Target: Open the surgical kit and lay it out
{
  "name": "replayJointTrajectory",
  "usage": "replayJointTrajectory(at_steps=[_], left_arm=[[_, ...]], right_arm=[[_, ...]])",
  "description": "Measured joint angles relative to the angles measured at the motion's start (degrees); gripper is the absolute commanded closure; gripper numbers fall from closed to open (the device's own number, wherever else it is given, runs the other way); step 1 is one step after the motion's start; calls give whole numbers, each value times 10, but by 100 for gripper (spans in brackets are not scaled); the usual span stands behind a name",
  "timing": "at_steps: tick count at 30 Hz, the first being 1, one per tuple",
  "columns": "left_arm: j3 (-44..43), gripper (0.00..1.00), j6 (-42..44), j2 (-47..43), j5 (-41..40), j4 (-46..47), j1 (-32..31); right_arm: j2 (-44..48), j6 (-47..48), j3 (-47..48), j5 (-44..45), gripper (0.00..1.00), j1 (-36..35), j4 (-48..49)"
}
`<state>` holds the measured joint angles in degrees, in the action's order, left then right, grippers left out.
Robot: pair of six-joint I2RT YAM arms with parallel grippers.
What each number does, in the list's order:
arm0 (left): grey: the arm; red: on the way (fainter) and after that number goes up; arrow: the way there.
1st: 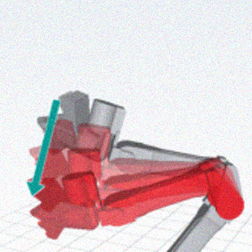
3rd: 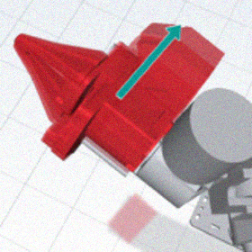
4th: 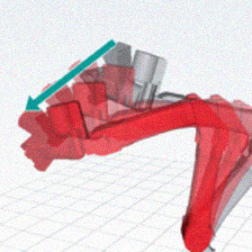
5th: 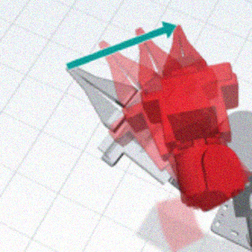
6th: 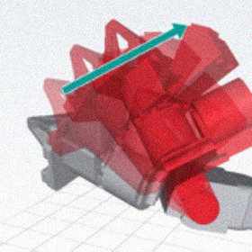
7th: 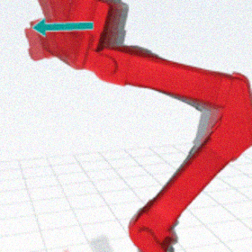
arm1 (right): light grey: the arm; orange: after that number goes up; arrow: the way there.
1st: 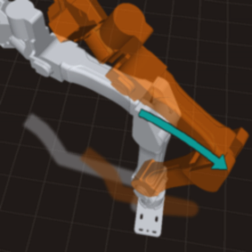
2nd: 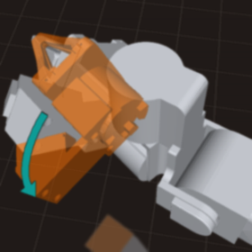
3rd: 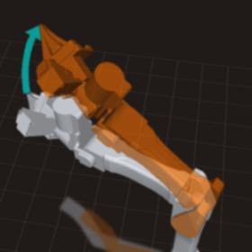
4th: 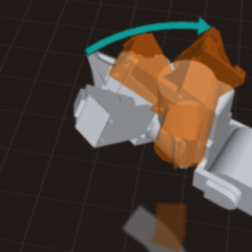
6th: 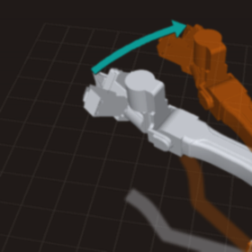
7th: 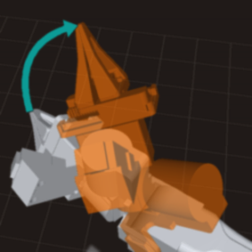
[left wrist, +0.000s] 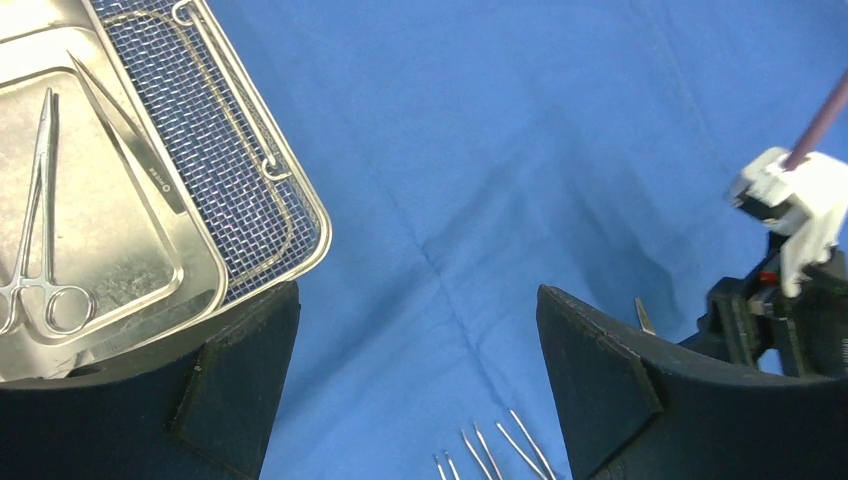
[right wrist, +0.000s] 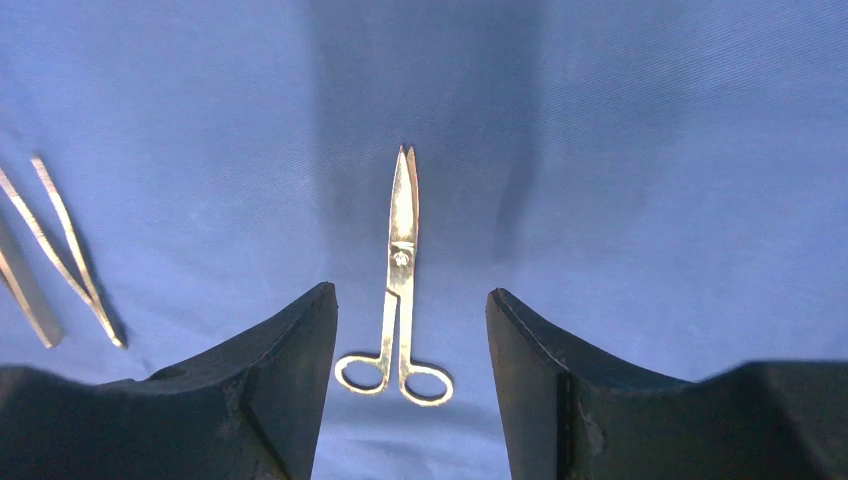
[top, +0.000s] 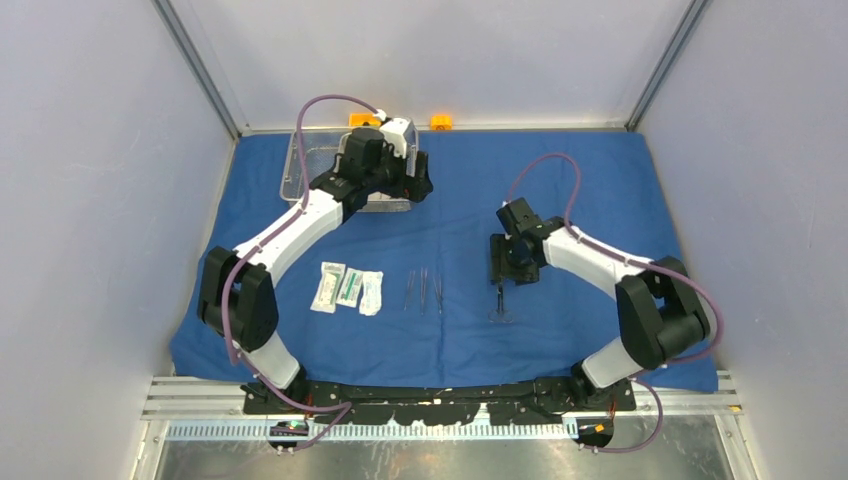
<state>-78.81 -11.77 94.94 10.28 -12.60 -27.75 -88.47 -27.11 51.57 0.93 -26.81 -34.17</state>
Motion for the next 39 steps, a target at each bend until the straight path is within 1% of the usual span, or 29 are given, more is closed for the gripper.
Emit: replayJointTrajectory(at_steps=[2,5,7,10,14,18,21,24,27,31,34,39], left_arm=[[0,10,0,-3,0,0,0],[0,10,2,-7,-1,-1,0],[0,9,3,-11,-3,-1,0],[0,10,8,-18,-9,-1,0],[0,9,19,-25,-16,-3,0],[0,9,30,-26,-18,-7,0],[0,10,38,-28,-20,-12,0],[3,10,47,-33,-21,-12,0],[13,10,52,-40,-20,-10,0],[39,11,62,-48,-7,-1,0],[57,11,65,-50,6,4,0],[68,11,66,-50,22,12,0]], right_arm=[[26,15,10,6,33,5,-17],[85,52,29,12,32,17,-35],[106,71,35,13,33,28,-43],[137,139,60,12,34,51,-86],[140,256,89,-14,34,98,-148],[150,367,67,-49,35,154,-191],[167,433,31,-60,35,162,-207],[181,477,0,-71,34,161,-212],[186,495,-7,-79,35,161,-205],[171,492,10,-88,35,163,-162],[117,474,47,-90,35,171,-105],[-22,434,130,-88,36,196,-14]])
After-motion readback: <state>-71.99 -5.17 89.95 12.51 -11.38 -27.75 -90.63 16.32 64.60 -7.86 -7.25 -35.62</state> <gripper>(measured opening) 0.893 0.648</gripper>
